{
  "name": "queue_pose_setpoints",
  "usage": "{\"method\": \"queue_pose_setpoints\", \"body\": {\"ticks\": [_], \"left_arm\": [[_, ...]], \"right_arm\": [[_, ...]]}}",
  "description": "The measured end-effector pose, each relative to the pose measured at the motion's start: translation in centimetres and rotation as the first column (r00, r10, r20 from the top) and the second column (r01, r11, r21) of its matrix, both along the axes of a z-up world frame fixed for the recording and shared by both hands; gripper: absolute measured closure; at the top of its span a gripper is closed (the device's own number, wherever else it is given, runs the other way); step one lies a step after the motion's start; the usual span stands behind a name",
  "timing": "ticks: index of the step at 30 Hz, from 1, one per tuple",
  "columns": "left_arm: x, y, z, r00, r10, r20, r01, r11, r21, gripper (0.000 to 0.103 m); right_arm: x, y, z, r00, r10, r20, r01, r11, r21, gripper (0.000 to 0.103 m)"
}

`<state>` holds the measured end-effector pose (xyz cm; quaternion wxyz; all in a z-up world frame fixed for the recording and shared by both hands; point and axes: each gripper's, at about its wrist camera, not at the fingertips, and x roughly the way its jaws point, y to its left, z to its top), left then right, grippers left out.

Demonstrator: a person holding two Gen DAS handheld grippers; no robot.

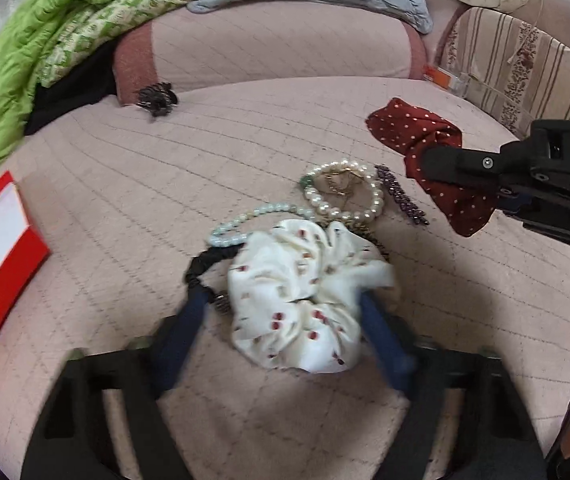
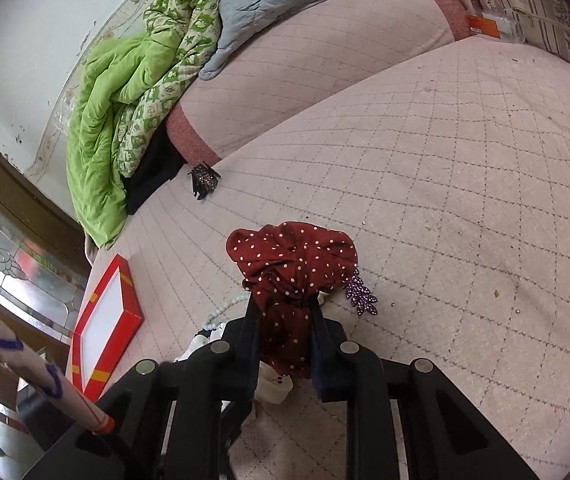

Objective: Organize jewelry
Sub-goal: 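Grasp the white cherry scrunchie with the left tool while the right tool grasps the red polka-dot scrunchie, then carry both scrunchies to the red-rimmed tray and open both tools to release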

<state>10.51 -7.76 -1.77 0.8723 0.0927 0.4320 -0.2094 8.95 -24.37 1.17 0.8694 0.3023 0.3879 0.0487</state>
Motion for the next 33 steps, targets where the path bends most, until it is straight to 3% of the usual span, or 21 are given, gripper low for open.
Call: {"method": "queue_pose_setpoints", "body": {"ticks": [3, 5, 7, 14, 20, 33], "left_arm": [[-0.1, -0.2, 0.2, 1.000, -0.017, 0.007, 0.017, 1.000, -0.026, 0.051], [-0.3, 0.0, 0.6, 0.999, -0.027, 0.017, 0.028, 0.998, -0.052, 0.070], [-0.4, 0.2, 0.9, 0.999, -0.039, 0.014, 0.040, 0.995, -0.093, 0.078], [-0.7, 1.0, 2.5, 0.998, -0.052, 0.037, 0.058, 0.983, -0.176, 0.078], [-0.4, 3.3, 4.6, 0.997, 0.001, 0.081, 0.017, 0.974, -0.225, 0.078], [1.1, 10.3, 6.6, 0.983, 0.151, 0.101, -0.122, 0.961, -0.247, 0.078]], "right_arm": [[-0.3, -0.1, 0.0, 1.000, -0.001, 0.006, 0.001, 1.000, 0.000, 0.081], [-0.3, -0.1, 0.0, 1.000, -0.002, 0.010, 0.002, 1.000, -0.003, 0.081], [-0.4, -0.1, 0.1, 1.000, -0.003, 0.014, 0.003, 1.000, -0.003, 0.081], [-0.8, 0.3, 0.6, 0.999, 0.004, 0.033, -0.003, 1.000, -0.024, 0.081], [-0.9, 1.0, 1.0, 0.998, 0.026, 0.053, -0.023, 0.999, -0.047, 0.081], [-0.6, 4.1, 1.6, 0.987, 0.130, 0.097, -0.120, 0.987, -0.105, 0.081]]}}
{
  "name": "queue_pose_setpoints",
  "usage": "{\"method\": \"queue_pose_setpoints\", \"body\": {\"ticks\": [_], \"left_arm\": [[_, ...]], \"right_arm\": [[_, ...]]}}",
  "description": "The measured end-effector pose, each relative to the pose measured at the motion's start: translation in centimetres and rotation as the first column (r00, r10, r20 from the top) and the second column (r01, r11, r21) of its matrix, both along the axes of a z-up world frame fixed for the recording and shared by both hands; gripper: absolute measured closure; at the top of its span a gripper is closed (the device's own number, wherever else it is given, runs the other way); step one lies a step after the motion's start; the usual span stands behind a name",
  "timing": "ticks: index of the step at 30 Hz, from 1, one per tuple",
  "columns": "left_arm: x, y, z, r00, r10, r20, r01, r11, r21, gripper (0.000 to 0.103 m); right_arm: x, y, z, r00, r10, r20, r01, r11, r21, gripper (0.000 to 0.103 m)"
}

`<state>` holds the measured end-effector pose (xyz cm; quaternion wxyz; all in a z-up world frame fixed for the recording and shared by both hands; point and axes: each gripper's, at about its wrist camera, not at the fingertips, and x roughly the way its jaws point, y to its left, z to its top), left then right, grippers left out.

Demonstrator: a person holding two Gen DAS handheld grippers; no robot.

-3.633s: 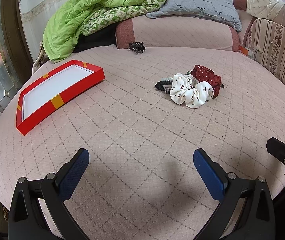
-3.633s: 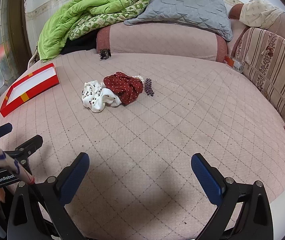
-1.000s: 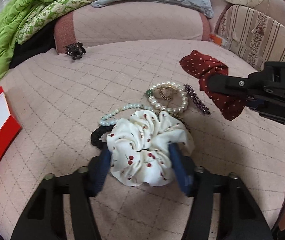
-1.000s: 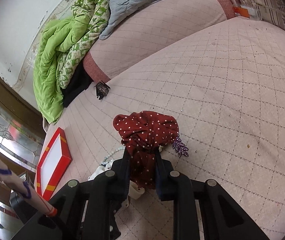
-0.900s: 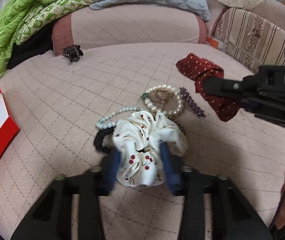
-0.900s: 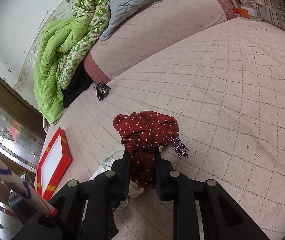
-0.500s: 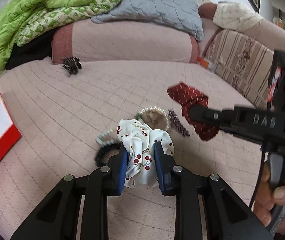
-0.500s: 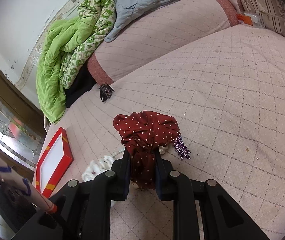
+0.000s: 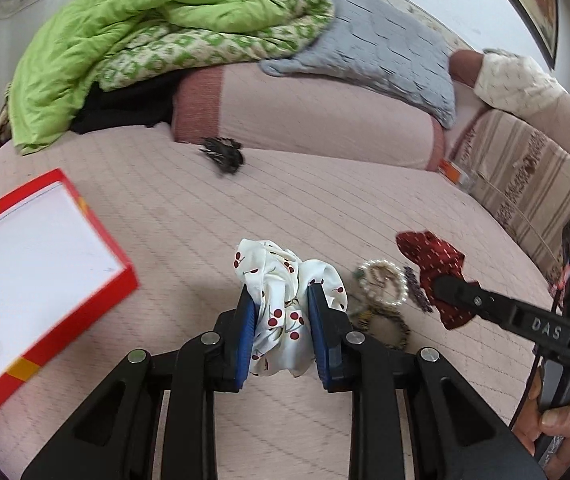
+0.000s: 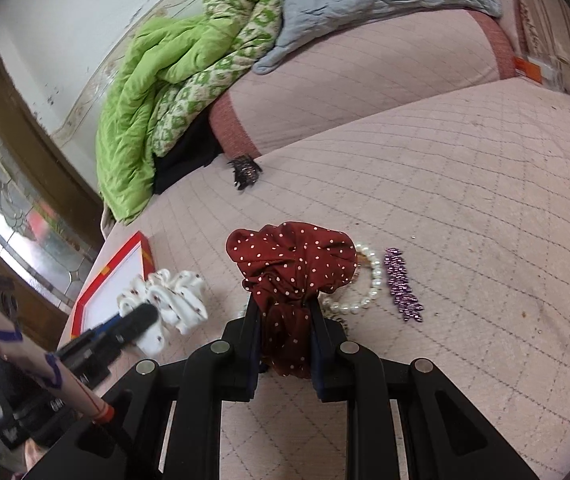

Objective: Organize jewelry
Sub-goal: 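Carry both scrunchies to the red-rimmed tray and open both tools to release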

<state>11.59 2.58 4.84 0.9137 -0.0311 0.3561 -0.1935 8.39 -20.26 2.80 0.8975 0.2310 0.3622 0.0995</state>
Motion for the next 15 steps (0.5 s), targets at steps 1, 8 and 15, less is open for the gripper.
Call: {"method": "queue_pose_setpoints", "body": {"ticks": [1, 8, 15], "left_arm": [[0.0, 0.5, 0.2, 1.000, 0.010, 0.005, -0.010, 1.000, 0.000, 0.078], [1.1, 5.6, 1.3, 0.993, 0.115, 0.029, -0.115, 0.993, -0.001, 0.078], [2.5, 13.2, 1.6, 0.964, 0.264, 0.017, -0.264, 0.964, -0.012, 0.078]], "right_arm": [[0.0, 0.3, 0.0, 1.000, 0.011, 0.000, -0.011, 1.000, 0.003, 0.081], [0.3, 3.2, 0.2, 0.996, 0.089, -0.002, -0.089, 0.996, 0.031, 0.081], [2.8, 10.2, 2.3, 0.977, 0.211, 0.016, -0.211, 0.977, 0.026, 0.081]]}}
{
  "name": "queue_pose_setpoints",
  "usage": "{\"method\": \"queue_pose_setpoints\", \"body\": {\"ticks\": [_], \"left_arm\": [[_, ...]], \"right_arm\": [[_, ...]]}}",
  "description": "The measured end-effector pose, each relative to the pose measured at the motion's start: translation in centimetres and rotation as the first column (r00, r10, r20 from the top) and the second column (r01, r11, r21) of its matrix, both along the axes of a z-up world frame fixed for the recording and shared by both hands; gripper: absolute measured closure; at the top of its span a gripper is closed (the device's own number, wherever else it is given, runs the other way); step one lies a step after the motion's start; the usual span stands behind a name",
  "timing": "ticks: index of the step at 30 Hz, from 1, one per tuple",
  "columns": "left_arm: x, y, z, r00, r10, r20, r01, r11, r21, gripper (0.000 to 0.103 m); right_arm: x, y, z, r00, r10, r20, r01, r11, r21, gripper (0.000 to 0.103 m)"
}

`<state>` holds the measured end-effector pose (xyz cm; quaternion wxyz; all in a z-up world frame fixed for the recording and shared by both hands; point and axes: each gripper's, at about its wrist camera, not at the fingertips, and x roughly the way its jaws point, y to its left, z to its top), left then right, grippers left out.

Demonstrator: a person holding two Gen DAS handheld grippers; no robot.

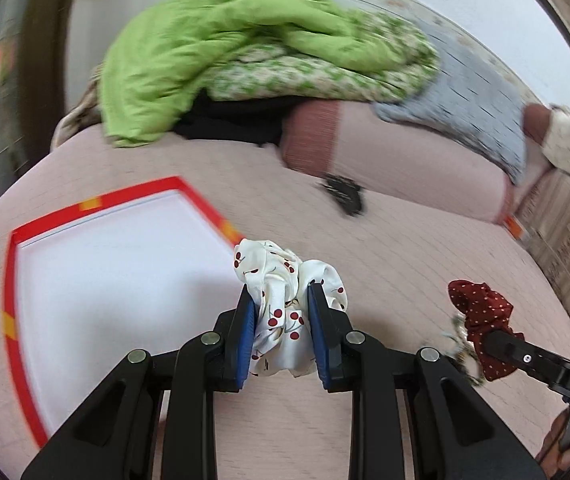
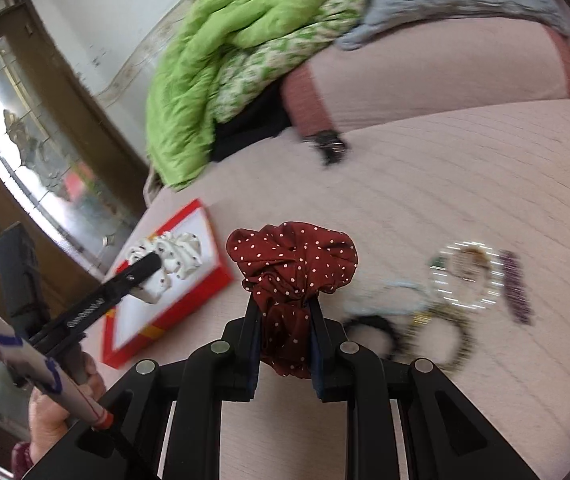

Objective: Organize jewelry
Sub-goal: 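Carry both scrunchies to the red-rimmed tray and open both tools to release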

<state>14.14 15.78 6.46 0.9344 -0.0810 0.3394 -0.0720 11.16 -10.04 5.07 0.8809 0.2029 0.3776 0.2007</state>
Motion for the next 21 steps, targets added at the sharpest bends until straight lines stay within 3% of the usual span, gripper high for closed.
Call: {"method": "queue_pose_setpoints", "body": {"ticks": [9, 13, 21], "left_arm": [[2.1, 9.8, -0.3, 0.986, 0.164, -0.034, -0.166, 0.985, -0.039, 0.078], [3.3, 12.3, -0.9, 0.978, 0.200, -0.057, -0.202, 0.979, -0.023, 0.078], [5.3, 16.9, -2.7, 0.955, 0.270, -0.125, -0.280, 0.957, -0.074, 0.078]], "right_arm": [[6.7, 11.3, 2.0, 0.987, 0.162, -0.007, -0.162, 0.986, -0.030, 0.081], [9.4, 15.5, 1.7, 0.977, 0.210, -0.032, -0.212, 0.976, -0.055, 0.081], [15.1, 23.2, -0.1, 0.960, 0.263, -0.097, -0.275, 0.952, -0.132, 0.081]]}}
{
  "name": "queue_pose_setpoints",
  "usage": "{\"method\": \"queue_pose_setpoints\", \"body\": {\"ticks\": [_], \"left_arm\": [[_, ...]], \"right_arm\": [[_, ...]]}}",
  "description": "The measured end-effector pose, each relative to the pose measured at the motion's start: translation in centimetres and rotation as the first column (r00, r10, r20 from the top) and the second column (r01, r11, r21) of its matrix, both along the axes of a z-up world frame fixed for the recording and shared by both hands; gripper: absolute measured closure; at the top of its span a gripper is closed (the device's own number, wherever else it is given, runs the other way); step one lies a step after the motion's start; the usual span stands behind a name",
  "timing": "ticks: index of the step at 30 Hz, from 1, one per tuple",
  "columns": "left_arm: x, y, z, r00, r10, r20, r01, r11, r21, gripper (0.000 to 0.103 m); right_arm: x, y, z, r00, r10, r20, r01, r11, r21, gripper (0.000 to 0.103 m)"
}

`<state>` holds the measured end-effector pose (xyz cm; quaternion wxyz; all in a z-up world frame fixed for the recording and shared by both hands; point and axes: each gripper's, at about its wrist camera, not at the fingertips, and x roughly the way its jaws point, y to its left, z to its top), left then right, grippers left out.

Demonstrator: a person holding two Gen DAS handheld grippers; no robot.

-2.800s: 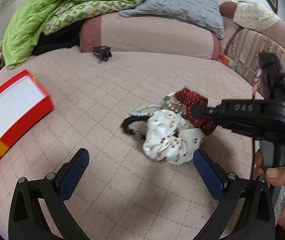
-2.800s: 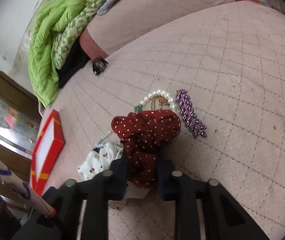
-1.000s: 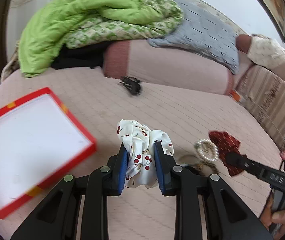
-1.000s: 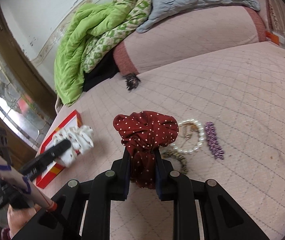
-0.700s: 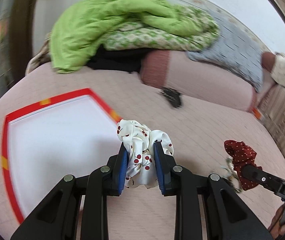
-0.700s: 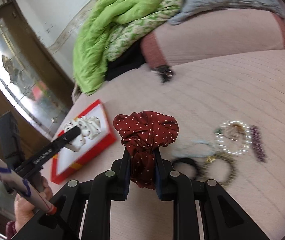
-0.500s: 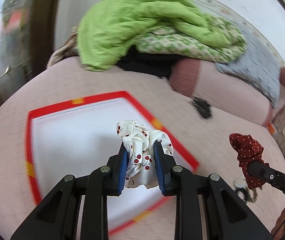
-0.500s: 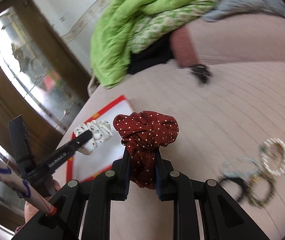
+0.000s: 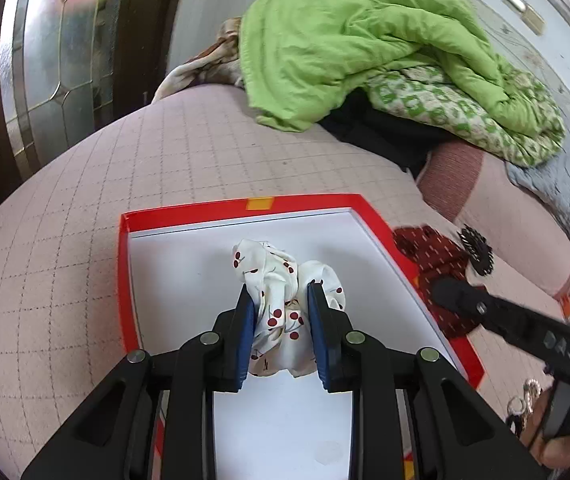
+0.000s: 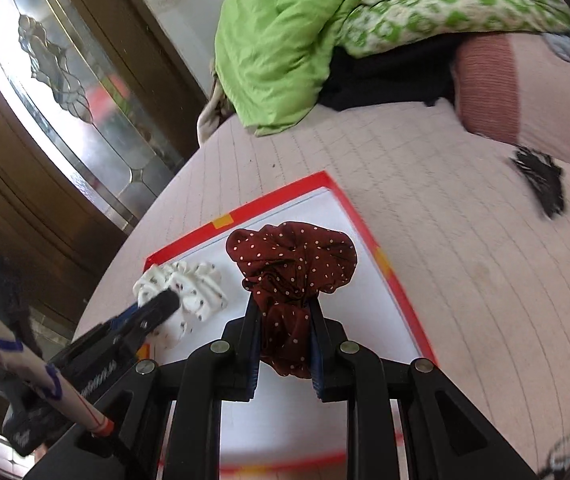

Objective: Organize jewelry
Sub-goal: 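Carry both scrunchies to the red-rimmed tray and open both tools to release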

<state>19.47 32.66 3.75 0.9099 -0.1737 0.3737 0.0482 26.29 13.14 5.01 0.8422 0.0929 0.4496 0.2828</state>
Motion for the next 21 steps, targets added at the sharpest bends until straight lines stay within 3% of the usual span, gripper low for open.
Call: {"method": "queue_pose_setpoints", "body": {"ticks": [9, 15, 16, 17, 21], "left_arm": [[1.2, 1.6, -1.1, 0.999, 0.036, -0.025, -0.037, 0.999, -0.030, 0.077], [1.4, 2.0, -1.5, 0.998, 0.054, -0.041, -0.055, 0.998, -0.019, 0.061], [1.4, 1.9, -1.4, 0.998, 0.054, -0.037, -0.055, 0.998, -0.017, 0.053], [1.4, 1.9, -1.3, 0.998, 0.054, -0.033, -0.055, 0.998, -0.013, 0.050], [1.0, 1.9, -0.6, 0.998, 0.066, -0.015, -0.066, 0.998, -0.005, 0.049]], "right_arm": [[5.1, 4.1, -2.7, 0.999, -0.004, -0.048, 0.000, 0.997, -0.078, 0.079], [6.8, 5.3, -4.0, 0.998, -0.014, -0.056, 0.008, 0.995, -0.095, 0.077], [6.9, 5.4, -4.0, 0.998, -0.016, -0.055, 0.011, 0.995, -0.098, 0.075], [7.0, 5.4, -4.1, 0.998, -0.018, -0.057, 0.013, 0.995, -0.098, 0.064], [6.6, 4.7, -3.4, 0.998, -0.029, -0.047, 0.026, 0.997, -0.075, 0.056]]}}
